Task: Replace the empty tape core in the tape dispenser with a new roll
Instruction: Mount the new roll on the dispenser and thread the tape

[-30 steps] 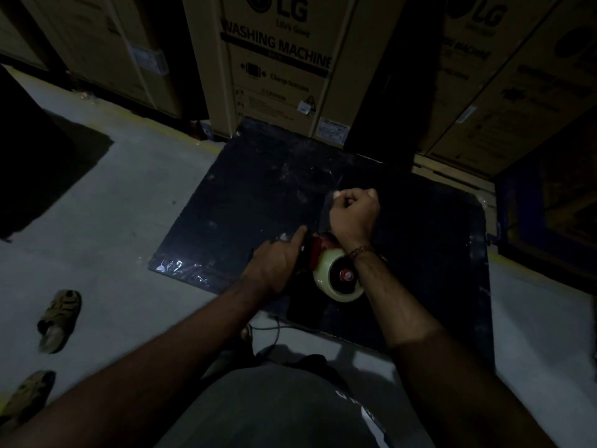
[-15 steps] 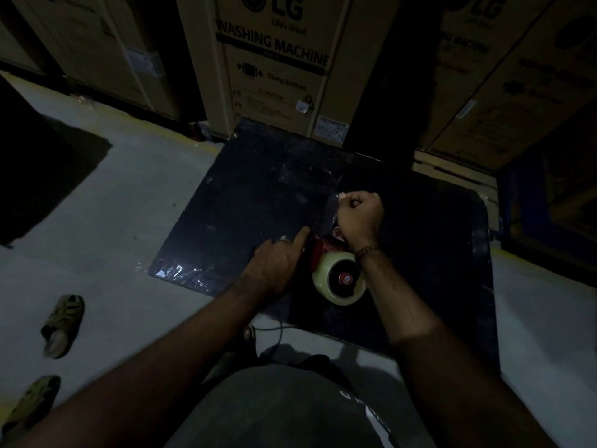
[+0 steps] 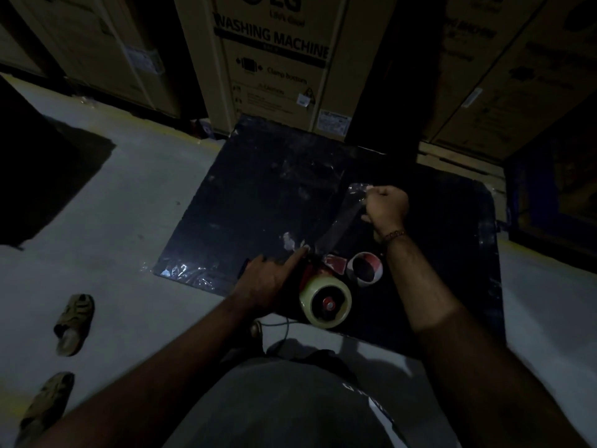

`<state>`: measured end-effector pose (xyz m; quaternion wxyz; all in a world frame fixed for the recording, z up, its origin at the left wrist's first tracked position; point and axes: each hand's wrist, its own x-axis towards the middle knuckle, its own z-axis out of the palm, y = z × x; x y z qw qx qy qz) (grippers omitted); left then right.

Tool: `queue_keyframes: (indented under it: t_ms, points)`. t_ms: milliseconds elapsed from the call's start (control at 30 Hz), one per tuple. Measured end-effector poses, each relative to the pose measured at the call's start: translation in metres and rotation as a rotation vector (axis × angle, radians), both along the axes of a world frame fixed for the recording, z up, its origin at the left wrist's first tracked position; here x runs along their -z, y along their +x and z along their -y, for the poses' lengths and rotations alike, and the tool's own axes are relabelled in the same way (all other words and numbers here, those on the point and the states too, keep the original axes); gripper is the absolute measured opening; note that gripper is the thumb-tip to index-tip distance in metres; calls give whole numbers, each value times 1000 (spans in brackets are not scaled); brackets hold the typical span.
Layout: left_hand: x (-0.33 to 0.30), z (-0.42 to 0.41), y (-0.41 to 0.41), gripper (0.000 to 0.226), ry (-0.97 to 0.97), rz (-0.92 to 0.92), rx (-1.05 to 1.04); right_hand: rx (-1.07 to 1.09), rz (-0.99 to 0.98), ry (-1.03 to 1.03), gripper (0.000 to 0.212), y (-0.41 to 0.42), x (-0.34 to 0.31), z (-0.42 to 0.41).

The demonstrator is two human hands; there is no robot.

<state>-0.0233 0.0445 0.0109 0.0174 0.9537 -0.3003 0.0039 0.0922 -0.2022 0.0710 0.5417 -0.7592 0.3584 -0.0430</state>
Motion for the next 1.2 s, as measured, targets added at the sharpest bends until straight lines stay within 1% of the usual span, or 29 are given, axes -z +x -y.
queue_keyframes:
  t_ms: [67,133,167,233,300,433,467,533,567,633,733,800,833,900,967,1100,1200]
  points:
    - [0,-1,-2,87,-72,-12,5,60,-26,161,17,-6,-8,2]
    - [-7,0,0,90,-61,-34,29,106,-52,294,15,-8,-9,8]
    - [-11,0,1,90,-50,-55,48,119,-74,335,13,-8,-8,12]
    - [-19,1,4,96,-68,-160,60,120,-142,407,14,-11,-8,19]
    - [-24,1,4,100,-61,-200,59,112,-214,460,13,-14,-7,25]
    - [-24,1,3,92,-17,-187,37,127,-279,489,19,-21,-4,30]
    - [-23,0,2,88,-45,-172,29,129,-290,483,19,-23,-3,31]
    - [-24,0,1,93,-111,-165,2,135,-305,468,18,-27,0,33]
    - [-24,0,2,95,-106,-149,-5,140,-308,459,18,-28,2,34]
    - [-27,-1,3,90,-77,-112,11,167,-312,455,18,-30,6,36]
    - [-25,-3,4,85,-23,-124,21,203,-309,468,16,-35,8,38]
    - [-25,-3,2,87,-11,-175,35,227,-289,479,22,-38,10,38]
    - [-26,-2,1,88,-14,-172,42,235,-275,479,27,-38,13,39]
    - [-28,-1,-2,88,-5,-162,34,226,-256,466,31,-41,14,39]
    - [-24,0,-5,86,0,-140,19,208,-240,466,28,-42,14,38]
    - [-22,4,-12,102,18,-225,8,212,-219,510,19,-44,17,35]
    - [-26,8,-10,101,39,-248,-11,224,-224,513,14,-46,20,36]
